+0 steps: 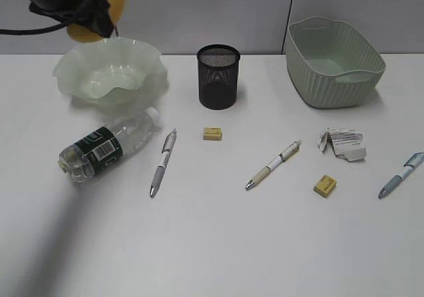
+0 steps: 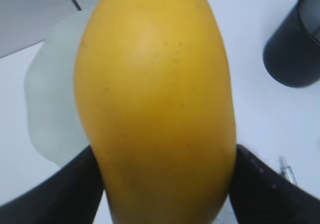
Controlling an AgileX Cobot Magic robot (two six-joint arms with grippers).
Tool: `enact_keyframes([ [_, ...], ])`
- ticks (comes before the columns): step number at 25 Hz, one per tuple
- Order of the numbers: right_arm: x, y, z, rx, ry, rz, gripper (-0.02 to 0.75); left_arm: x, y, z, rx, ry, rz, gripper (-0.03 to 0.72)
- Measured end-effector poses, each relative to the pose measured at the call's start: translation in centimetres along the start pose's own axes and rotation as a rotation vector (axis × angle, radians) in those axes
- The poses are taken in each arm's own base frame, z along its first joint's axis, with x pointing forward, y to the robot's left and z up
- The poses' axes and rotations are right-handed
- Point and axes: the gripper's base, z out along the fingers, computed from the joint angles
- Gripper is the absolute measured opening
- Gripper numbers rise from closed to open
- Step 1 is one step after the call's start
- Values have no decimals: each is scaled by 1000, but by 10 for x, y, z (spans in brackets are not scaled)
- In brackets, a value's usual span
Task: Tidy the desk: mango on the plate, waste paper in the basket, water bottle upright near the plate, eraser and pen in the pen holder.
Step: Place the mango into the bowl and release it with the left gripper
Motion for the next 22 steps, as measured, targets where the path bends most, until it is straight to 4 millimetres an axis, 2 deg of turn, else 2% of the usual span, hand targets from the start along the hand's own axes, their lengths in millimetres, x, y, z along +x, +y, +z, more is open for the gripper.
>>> enact_keyframes([
  [3,0,0,0,0,0,0,442,0,18,14,-27,-33,-40,552],
  [5,0,0,0,0,0,0,442,4,24,31,-35,-36,-54,552],
  [13,0,0,0,0,0,0,442,24,28,107,-40,-44,-93,552],
  [19,0,0,0,0,0,0,442,35,31,142,-62,-89,-103,552],
  [22,0,0,0,0,0,0,442,39,32,151,-65,-93,-107,580],
])
